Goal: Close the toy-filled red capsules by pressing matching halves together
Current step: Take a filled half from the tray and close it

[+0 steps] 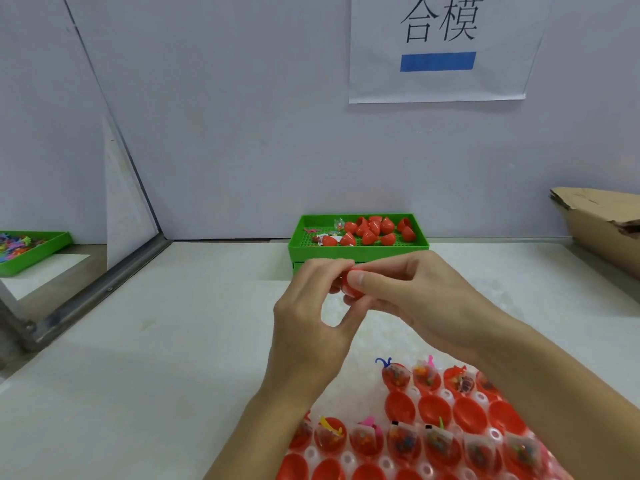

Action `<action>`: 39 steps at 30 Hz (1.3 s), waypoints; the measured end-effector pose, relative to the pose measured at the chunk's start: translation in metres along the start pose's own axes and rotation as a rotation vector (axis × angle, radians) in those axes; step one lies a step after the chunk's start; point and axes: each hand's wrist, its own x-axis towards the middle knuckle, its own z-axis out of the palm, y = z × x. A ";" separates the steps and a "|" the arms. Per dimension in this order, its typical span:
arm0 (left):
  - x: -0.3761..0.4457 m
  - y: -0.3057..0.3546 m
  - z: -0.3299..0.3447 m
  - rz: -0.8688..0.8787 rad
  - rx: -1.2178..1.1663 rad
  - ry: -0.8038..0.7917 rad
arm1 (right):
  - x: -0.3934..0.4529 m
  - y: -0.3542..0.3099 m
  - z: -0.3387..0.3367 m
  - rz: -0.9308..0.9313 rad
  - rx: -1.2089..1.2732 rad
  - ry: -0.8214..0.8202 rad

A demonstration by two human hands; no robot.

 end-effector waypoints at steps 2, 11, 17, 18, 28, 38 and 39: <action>-0.001 0.000 0.000 -0.018 -0.020 0.002 | 0.000 0.000 0.000 0.044 0.096 -0.031; -0.001 0.002 0.002 -0.127 -0.068 0.032 | 0.001 -0.005 0.008 0.152 0.243 0.066; 0.008 0.006 -0.001 -0.626 -0.525 0.062 | -0.004 -0.001 0.013 -0.149 -0.480 0.210; 0.008 0.004 -0.001 -0.658 -0.570 0.045 | -0.004 0.000 0.014 -0.220 -0.532 0.204; 0.003 -0.006 0.004 -0.744 -0.631 -0.068 | 0.000 -0.001 0.006 -0.316 -0.725 0.229; 0.000 -0.007 0.008 -0.783 -0.694 -0.086 | 0.016 -0.011 -0.122 0.025 0.675 0.637; -0.001 -0.007 0.008 -0.781 -0.698 -0.089 | 0.019 -0.007 -0.133 0.036 0.747 0.706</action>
